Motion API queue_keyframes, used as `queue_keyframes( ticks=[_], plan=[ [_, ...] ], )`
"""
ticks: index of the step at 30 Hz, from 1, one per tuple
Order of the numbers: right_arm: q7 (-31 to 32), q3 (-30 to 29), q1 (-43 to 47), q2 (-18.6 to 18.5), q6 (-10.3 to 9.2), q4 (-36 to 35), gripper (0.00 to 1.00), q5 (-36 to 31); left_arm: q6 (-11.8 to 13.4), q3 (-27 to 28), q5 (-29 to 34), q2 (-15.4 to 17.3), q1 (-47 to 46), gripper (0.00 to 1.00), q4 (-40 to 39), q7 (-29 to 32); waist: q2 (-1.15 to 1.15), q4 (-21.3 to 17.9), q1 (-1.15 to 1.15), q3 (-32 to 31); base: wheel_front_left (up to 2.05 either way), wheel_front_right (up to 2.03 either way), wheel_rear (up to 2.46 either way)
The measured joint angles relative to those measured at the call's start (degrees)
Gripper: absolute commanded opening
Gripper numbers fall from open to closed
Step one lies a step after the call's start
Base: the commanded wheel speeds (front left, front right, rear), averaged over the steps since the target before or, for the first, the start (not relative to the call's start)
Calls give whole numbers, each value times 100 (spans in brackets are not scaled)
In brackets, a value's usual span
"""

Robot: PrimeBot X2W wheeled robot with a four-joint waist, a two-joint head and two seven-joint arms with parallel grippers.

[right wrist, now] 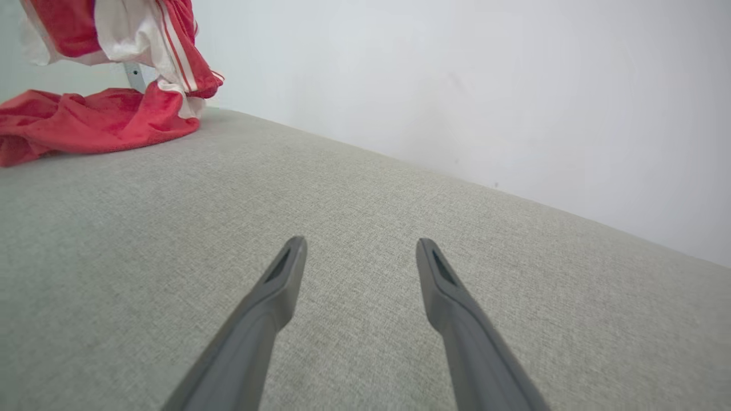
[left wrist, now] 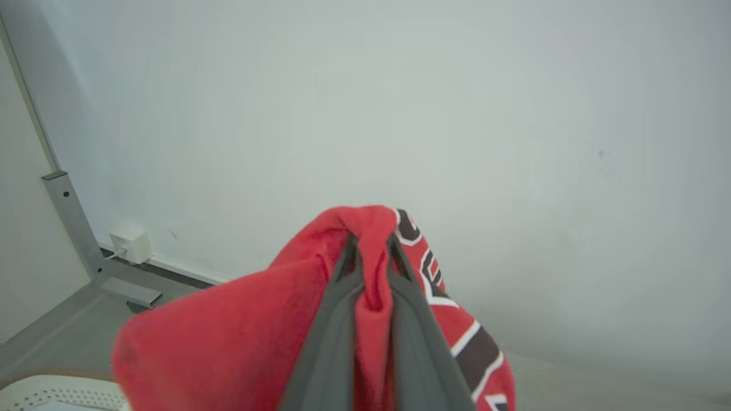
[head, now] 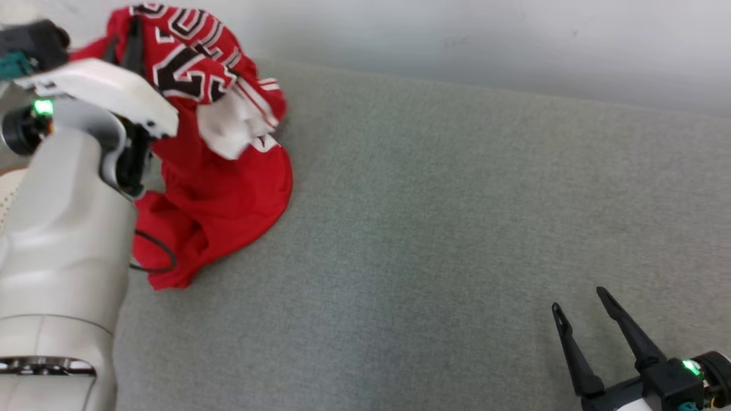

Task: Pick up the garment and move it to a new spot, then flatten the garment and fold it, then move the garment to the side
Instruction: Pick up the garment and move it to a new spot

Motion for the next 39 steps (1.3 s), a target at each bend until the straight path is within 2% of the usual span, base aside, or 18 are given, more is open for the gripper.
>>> queue_keyframes(
  ticks=[5, 9, 13, 17, 20, 23, 27, 31, 34, 36, 39],
  plan=[
    [0, -81, 194, 210, 0, 51, 100, 58, -38, -130, -103, 179, -182, 0, -537, 347, 0, -226, 0, -387, 0, 0, 0],
    [0, -151, 310, 332, 0, 55, 100, 75, -56, -272, -269, 225, -229, 0, -1256, 690, 0, -446, 0, -603, 0, 0, 0],
    [0, -232, 419, 410, 0, 42, 100, 79, -66, -548, -598, 207, 4, 0, -2360, 1172, 0, -667, 0, -755, 0, 0, 0],
    [0, -253, 448, 480, 0, 29, 100, 80, -77, -712, -1001, 169, 665, 0, -3532, 1624, 0, -906, -1, -845, 0, 0, 0],
    [0, -234, 442, 534, 0, 18, 100, 82, -78, -835, -1350, -1, 1268, 0, -4357, 1994, 0, -1124, 0, -881, 0, 0, 0],
    [0, -258, 420, 550, 0, 0, 100, 90, -29, -1016, -1728, -305, 1913, 0, -5185, 2267, 0, -1362, 0, -888, 0, 0, 0],
    [0, -286, 409, 578, 0, -27, 100, 91, 74, -1341, -2095, -557, 2859, 0, -5961, 2529, 0, -1701, -1, -867, 0, 0, 0],
    [0, -350, 420, 578, 0, -54, 100, 90, 177, -1553, -2387, -708, 3515, 0, -6214, 2653, 0, -2020, 0, -826, 0, 0, 0],
    [0, -404, 435, 575, 0, -74, 100, 91, 224, -1545, -3047, -862, 3837, 0, -5995, 2803, 0, -2223, -1, -793, 0, 0, 0],
    [-1, -402, 440, 571, 0, -90, 100, 94, 342, -1384, -3493, -942, 3895, 0, -5511, 2855, 0, -2343, -1, -762, 0, 0, 0],
    [0, -299, 400, 578, 0, -66, 100, 97, 486, -1200, -3255, -804, 3699, 0, -4474, 2642, 0, -2499, 0, -690, 0, 0, 0]
  ],
)
